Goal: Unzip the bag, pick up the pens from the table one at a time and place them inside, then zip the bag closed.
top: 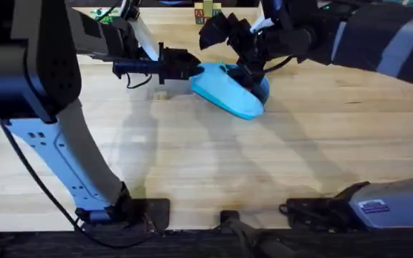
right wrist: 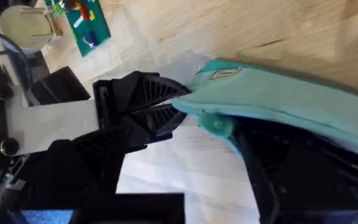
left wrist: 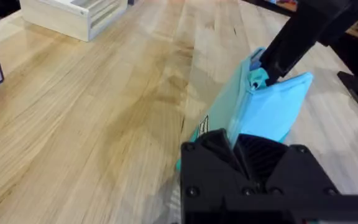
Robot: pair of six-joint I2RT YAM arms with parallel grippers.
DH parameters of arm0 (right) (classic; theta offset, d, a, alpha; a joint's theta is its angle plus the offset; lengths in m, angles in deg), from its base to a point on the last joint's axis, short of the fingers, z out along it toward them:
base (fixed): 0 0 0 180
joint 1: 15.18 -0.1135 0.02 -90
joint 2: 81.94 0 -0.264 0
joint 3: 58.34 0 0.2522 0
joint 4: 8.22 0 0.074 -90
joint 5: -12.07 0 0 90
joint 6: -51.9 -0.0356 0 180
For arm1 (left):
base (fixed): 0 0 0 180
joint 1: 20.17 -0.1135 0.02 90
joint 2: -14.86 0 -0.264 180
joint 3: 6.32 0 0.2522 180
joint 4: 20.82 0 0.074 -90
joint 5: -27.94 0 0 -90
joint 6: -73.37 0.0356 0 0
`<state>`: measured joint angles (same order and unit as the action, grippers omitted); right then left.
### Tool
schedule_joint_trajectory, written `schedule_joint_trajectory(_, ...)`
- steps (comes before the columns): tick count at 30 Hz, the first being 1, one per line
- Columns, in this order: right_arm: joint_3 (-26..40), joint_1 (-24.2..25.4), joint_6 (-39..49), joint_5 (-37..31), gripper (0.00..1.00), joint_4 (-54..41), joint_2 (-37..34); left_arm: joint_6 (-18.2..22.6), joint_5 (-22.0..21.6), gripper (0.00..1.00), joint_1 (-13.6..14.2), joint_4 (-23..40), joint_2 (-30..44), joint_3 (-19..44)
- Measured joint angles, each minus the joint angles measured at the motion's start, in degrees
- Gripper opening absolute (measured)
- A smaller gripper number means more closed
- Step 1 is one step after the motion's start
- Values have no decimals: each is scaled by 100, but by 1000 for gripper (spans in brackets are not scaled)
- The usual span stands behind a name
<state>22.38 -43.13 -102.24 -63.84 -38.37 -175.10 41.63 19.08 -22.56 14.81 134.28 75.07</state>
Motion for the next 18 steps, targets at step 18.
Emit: schedule_joint_trajectory(18, -2, 0, 0, 63, 998, 1310, 25, 0, -7, 42, -11, 2, 1, 0)
